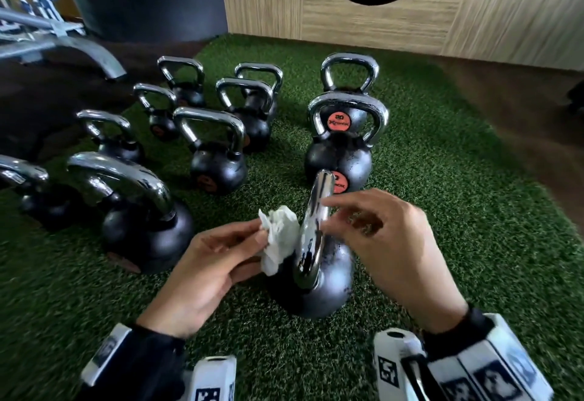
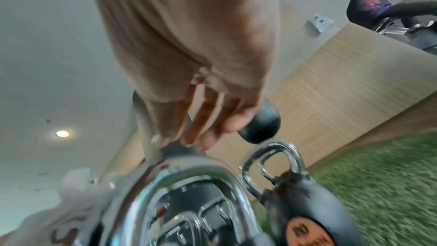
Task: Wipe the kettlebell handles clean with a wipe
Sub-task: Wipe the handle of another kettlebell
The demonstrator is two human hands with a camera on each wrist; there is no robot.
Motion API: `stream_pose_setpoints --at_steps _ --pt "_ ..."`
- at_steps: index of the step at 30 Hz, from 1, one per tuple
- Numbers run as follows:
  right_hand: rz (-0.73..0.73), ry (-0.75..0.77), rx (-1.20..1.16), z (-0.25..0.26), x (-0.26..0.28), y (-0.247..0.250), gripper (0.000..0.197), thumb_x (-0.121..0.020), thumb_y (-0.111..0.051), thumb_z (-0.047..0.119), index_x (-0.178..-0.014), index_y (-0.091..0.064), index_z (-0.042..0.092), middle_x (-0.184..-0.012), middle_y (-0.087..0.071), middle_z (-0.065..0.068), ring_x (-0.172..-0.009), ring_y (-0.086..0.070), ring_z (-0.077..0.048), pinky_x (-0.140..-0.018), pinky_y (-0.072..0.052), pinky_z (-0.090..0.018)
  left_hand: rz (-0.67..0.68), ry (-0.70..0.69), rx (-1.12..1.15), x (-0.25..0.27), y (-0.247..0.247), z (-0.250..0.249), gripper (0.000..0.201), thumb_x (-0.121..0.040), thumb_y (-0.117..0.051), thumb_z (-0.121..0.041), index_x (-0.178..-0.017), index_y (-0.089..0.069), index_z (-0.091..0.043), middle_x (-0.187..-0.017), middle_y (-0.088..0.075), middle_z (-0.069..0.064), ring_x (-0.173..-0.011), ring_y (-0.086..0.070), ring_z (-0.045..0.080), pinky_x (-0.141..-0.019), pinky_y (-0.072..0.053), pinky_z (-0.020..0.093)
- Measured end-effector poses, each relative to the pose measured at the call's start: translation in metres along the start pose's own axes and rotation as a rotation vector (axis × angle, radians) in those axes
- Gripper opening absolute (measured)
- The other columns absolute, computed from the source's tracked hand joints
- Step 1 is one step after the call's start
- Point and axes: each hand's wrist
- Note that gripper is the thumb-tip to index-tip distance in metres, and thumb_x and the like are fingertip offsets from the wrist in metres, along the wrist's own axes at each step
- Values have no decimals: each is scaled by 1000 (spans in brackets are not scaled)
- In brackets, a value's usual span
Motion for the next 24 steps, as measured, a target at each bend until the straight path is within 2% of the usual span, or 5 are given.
stream_pose_setpoints --at_steps 5,14,18,21,24 --pt "81 130 7 22 8 -7 48 -70 -78 53 -114 -75 35 -111 -71 22 -100 -64 5 -87 -49 -11 58 19 145 5 -27 -15 35 -75 -76 -21 -108 -79 -9 -113 -75 21 -83 -78 18 -63 -61 22" --pt "-72 123 -189 12 14 -15 26 -80 -82 33 -105 -79 27 -92 -76 19 -80 -72 0 -69 -58 -19 -75 -141 -320 10 -50 -23 28 -72 -75 -50 -83 -80 -24 -81 -75 -1 -83 -68 10 -75 -48 29" --pt "-108 45 -243 -4 12 -7 23 -82 -81 21 -104 -79 23 -93 -77 16 -79 -73 -1 -70 -59 -17 -5 -130 -549 -8 -22 -12 29 -86 -75 -49 -114 -73 -45 -109 -77 -8 -103 -71 7 -83 -55 23" --pt "-148 -77 -190 -26 7 -2 19 -82 -80 15 -99 -76 24 -95 -75 14 -81 -71 5 -71 -56 -13 285 116 -879 -28 11 13 105 -68 -89 -43 -147 -25 -66 -150 -39 -36 -142 -37 -6 -119 -36 35" --pt "-147 -189 -211 -48 1 -5 13 -84 -78 12 -89 -73 22 -86 -72 14 -76 -67 7 -68 -51 -7 452 0 -1336 -46 17 54 151 -48 -84 -82 -160 11 -42 -167 8 -25 -156 8 3 -129 -8 43"
Point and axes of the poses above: each hand's wrist, its own x-axis away from the middle knuckle, its own y-axis out of the back of the hand, z = x × y
